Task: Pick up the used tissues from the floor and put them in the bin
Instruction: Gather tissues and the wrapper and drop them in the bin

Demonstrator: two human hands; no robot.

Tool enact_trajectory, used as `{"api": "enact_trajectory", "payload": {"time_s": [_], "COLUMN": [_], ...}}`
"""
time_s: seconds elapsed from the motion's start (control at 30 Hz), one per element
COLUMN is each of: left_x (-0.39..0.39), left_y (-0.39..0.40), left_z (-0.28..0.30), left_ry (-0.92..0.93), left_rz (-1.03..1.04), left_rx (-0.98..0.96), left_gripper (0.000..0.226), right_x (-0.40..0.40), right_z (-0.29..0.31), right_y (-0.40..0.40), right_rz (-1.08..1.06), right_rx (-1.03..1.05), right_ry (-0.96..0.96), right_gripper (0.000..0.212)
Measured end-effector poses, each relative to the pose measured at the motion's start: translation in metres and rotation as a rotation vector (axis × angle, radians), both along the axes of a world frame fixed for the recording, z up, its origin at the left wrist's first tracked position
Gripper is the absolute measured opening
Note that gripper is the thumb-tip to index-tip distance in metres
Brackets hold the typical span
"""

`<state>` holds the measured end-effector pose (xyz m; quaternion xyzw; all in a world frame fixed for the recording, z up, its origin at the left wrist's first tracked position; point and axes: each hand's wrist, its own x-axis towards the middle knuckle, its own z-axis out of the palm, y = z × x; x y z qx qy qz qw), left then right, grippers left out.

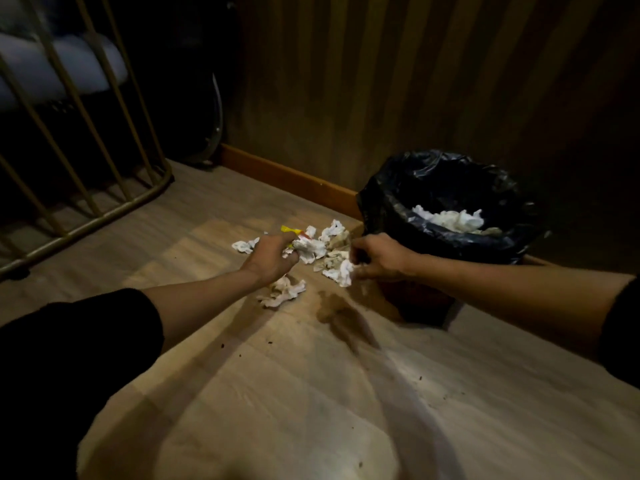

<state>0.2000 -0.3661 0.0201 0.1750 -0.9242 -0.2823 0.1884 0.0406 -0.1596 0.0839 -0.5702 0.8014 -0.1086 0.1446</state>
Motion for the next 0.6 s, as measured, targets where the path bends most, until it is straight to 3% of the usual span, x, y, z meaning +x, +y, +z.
{"api": "enact_trajectory", "payload": {"time_s": [0.3,0.6], "left_x": [-0.057,-0.14], "left_y": [0.056,0.135], "left_z": [0.102,0.162], "left_ry": [0.389,0.424], "left_rz": [0.001,-0.102], "left_rx": [0.103,0.175], "left_gripper": [0.029,0.027], "right_x": [-0.048,-0.108], "right_z": [0.105,0.112], "right_y": [0.059,0.146], "right_rz": [-0.439,-0.909], "right_rx": [-0.405,-0.566], "right_ry": [0.004,-0.189], "right_gripper": [0.015,0.011]}}
